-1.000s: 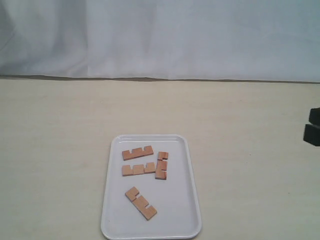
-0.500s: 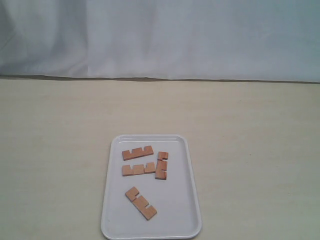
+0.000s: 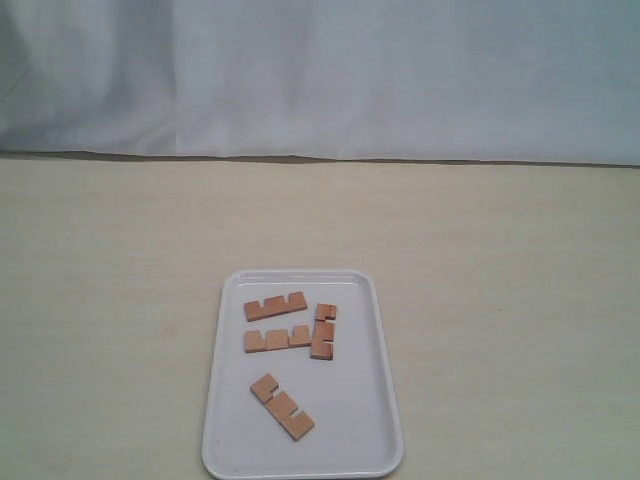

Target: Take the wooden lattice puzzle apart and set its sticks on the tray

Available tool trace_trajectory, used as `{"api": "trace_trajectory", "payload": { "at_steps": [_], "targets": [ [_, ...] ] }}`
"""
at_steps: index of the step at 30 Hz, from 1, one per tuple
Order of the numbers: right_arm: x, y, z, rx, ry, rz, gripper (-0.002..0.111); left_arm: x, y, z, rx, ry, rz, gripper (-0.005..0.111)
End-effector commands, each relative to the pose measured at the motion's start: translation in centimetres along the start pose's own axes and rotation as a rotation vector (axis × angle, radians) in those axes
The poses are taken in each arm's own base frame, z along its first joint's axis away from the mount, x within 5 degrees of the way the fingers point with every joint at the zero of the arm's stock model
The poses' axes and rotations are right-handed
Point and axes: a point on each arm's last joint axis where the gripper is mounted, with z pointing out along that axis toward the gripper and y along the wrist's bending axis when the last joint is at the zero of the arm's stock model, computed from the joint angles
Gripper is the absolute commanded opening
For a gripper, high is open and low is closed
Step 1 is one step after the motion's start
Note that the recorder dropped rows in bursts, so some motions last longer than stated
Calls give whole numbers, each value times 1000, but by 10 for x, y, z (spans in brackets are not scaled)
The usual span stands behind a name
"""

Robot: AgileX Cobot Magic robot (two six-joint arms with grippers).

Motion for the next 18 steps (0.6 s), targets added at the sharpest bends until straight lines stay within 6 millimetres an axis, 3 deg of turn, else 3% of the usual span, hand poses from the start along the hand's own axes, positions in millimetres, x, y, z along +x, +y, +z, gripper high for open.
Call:
{"api": "trace_trajectory", "payload": {
  "at_steps": [1,8,15,18],
  "targets": [
    [-2,0,-1,-2,-13,-20,5,-1,0,0,0,-17,-2,0],
    [23,-7,6,27,19,-62,5,-1,0,0,0,-17,-2,0],
    [91,-22,14,66,118,-101,5,-1,0,0,0,-17,-2,0],
    [109,-26,13,75,155,-105,5,-1,0,0,0,-17,-2,0]
  ]
}}
